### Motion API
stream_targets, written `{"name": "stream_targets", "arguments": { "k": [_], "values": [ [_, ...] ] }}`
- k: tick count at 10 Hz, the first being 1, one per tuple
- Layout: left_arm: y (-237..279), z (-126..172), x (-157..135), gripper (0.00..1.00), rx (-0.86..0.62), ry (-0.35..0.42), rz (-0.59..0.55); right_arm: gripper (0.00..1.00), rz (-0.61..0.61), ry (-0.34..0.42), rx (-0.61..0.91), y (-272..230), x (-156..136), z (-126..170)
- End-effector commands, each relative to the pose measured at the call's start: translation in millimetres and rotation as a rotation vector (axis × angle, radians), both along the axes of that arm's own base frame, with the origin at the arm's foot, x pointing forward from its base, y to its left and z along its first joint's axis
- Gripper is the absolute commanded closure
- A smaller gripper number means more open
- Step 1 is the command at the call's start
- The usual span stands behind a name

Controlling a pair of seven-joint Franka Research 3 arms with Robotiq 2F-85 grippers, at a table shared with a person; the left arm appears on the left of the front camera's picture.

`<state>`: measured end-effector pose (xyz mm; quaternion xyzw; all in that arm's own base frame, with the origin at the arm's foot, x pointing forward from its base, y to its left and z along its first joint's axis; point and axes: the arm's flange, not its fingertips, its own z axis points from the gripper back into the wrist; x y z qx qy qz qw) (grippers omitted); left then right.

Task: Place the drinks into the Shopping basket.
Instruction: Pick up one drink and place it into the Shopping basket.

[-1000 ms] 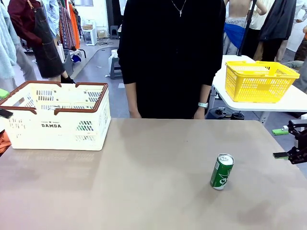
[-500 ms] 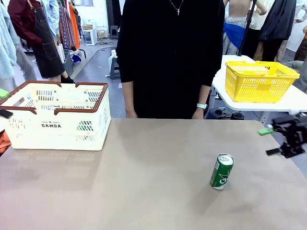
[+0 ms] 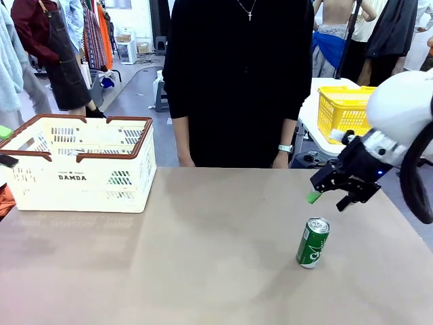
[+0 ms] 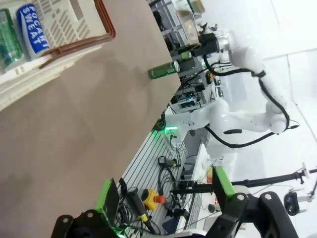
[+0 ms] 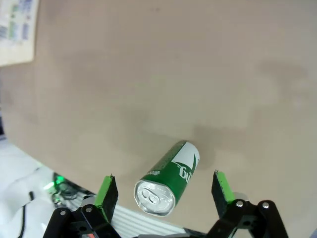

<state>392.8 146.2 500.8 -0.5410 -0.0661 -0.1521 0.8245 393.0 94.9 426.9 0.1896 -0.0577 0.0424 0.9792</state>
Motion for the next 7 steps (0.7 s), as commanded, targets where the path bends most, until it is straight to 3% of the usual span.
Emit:
{"name": "stream_targets", "arguments": {
  "k": [1, 2, 3, 7],
  "values": [
    [0, 1, -1, 0.0, -0.008, -0.006, 0.013, 0.0, -0.044, 0.063, 0.067, -19, 7, -3],
    [0, 1, -1, 0.0, -0.008, -0.006, 0.013, 0.0, -0.044, 0.063, 0.067, -19, 7, -3],
    [0, 1, -1, 0.0, -0.008, -0.006, 0.013, 0.0, 0.003, -0.005, 0.003, 3, -3, 1],
    [0, 1, -1, 0.0, -0.008, -0.006, 0.013, 0.0, 0.039, 0.058, -0.158, 35, -16, 6]
  ]
}}
